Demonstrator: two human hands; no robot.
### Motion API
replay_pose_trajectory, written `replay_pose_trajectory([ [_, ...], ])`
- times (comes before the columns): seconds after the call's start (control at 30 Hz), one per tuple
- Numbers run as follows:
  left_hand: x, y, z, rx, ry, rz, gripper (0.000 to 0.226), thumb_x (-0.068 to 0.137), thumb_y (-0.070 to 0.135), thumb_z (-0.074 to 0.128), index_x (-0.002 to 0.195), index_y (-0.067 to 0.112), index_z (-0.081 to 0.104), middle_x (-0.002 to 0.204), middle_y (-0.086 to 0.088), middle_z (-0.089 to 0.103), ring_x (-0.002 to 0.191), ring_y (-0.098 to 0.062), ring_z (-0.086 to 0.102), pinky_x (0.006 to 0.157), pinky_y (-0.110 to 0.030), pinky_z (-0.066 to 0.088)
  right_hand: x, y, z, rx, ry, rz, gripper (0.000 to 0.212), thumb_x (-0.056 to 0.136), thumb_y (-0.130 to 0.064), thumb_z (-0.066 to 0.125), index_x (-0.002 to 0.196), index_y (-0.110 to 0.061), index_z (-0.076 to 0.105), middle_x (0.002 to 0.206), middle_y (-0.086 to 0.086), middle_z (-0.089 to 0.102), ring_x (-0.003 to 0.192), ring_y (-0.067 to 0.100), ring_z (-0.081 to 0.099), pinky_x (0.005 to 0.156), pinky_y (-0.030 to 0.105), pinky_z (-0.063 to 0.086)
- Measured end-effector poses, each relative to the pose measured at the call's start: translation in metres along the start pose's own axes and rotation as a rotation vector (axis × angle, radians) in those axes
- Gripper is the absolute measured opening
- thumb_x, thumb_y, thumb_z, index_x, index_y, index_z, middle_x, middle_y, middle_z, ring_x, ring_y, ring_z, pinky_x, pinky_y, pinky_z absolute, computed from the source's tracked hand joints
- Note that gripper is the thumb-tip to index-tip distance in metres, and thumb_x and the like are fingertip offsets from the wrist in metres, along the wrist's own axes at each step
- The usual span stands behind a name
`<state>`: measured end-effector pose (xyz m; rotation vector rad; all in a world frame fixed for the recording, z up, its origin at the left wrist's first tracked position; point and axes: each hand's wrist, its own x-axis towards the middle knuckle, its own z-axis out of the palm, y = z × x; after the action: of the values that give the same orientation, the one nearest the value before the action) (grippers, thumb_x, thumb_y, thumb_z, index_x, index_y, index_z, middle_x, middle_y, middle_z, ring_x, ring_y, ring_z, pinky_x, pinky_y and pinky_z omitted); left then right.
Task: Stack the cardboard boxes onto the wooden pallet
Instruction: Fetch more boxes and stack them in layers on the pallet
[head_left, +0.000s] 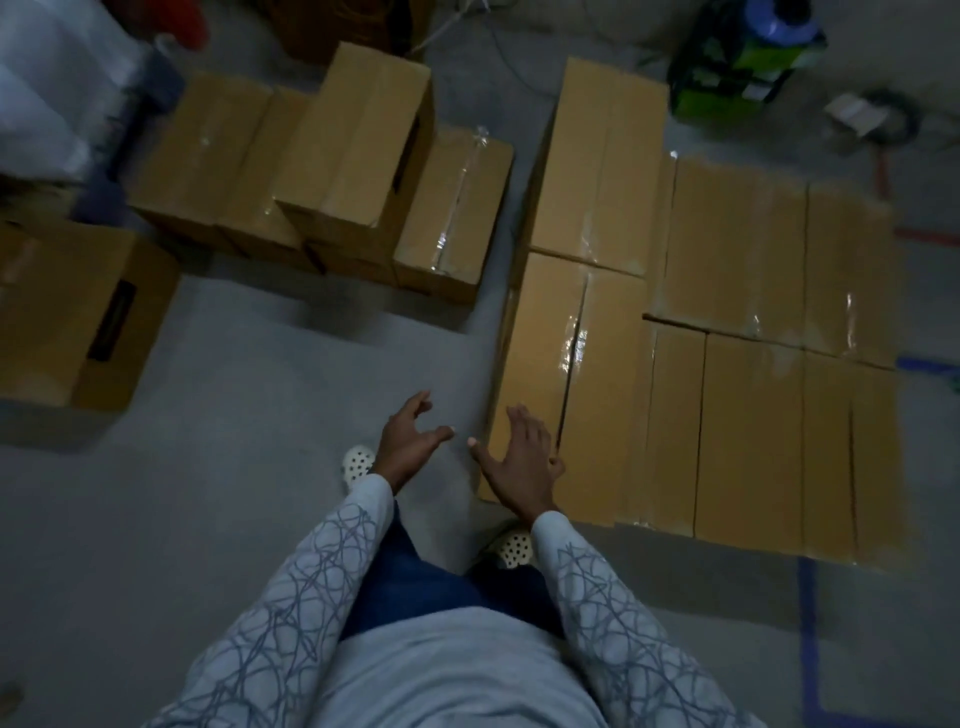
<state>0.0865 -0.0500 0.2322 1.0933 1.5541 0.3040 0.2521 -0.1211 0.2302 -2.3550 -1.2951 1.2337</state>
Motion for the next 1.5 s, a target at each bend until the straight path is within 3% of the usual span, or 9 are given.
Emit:
replay_pose_trajectory([
  [0.17,0.031,0.011,-0.096,-0.019,0.044,0.078,0.057,0.084,0.013,0.079,0.137,0.014,0.059,0.126,-0.005,0.065,0.117,-0.016,0.06,0.104,-0.033,0.049,0.018,-0.103,0.018,-0.056,0.003,-0.145,0.086,0.093,-0.067,0.058,0.162,-0.028,0.025,0.172,-0.008,0.013,0.158,0.019,0.009,0.119,0.064,0.017],
  [0.53,0.129,0.047,-0.277,-0.032,0.043,0.134,0.055,0.083,0.019,0.08,0.134,0.018,0.062,0.12,-0.001,0.068,0.113,-0.015,0.062,0.099,-0.033,0.05,0.101,-0.303,0.078,0.001,0.033,-0.15,0.08,0.094,-0.067,0.058,0.159,-0.029,0.032,0.171,-0.005,0.021,0.156,0.023,0.018,0.119,0.065,0.02],
  [0.7,0.184,0.075,-0.316,-0.098,0.014,0.108,0.052,0.086,0.02,0.077,0.136,0.018,0.06,0.122,-0.003,0.066,0.114,-0.017,0.062,0.096,-0.031,0.05,0.148,-0.352,0.076,-0.015,0.035,-0.132,0.08,0.093,-0.065,0.06,0.159,-0.031,0.03,0.171,-0.007,0.019,0.157,0.023,0.015,0.117,0.065,0.019],
  [0.87,0.256,0.112,-0.347,-0.133,0.015,0.089,0.048,0.088,0.016,0.077,0.134,0.016,0.061,0.119,-0.002,0.066,0.109,-0.013,0.061,0.077,-0.01,0.046,0.235,-0.394,0.061,0.058,0.032,-0.106,0.094,0.079,-0.079,0.053,0.157,-0.029,0.035,0.167,-0.001,0.03,0.153,0.028,0.023,0.117,0.067,0.027],
  [1.13,0.38,0.191,-0.409,-0.176,0.091,0.019,0.047,0.087,0.021,0.078,0.131,0.018,0.063,0.118,-0.003,0.069,0.111,-0.016,0.063,0.095,-0.027,0.049,0.392,-0.471,0.008,0.187,0.097,-0.044,0.071,0.092,-0.054,0.067,0.152,-0.023,0.042,0.16,0.002,0.041,0.149,0.031,0.033,0.118,0.066,0.028],
  [1.37,0.471,0.24,-0.429,-0.13,0.048,-0.042,0.047,0.088,0.023,0.077,0.132,0.025,0.061,0.124,0.0,0.065,0.115,-0.017,0.061,0.085,-0.024,0.048,0.461,-0.509,0.0,0.26,0.133,0.077,0.069,0.093,-0.051,0.068,0.151,-0.022,0.044,0.158,0.002,0.044,0.148,0.03,0.034,0.118,0.065,0.026],
  [1.5,0.522,0.258,-0.431,-0.063,-0.02,-0.057,0.056,0.088,0.024,0.076,0.14,0.021,0.057,0.135,0.0,0.059,0.126,-0.017,0.054,0.096,-0.029,0.045,0.497,-0.521,0.002,0.3,0.175,0.138,0.071,0.091,-0.055,0.068,0.15,-0.023,0.045,0.156,0.002,0.047,0.145,0.029,0.038,0.115,0.064,0.033],
])
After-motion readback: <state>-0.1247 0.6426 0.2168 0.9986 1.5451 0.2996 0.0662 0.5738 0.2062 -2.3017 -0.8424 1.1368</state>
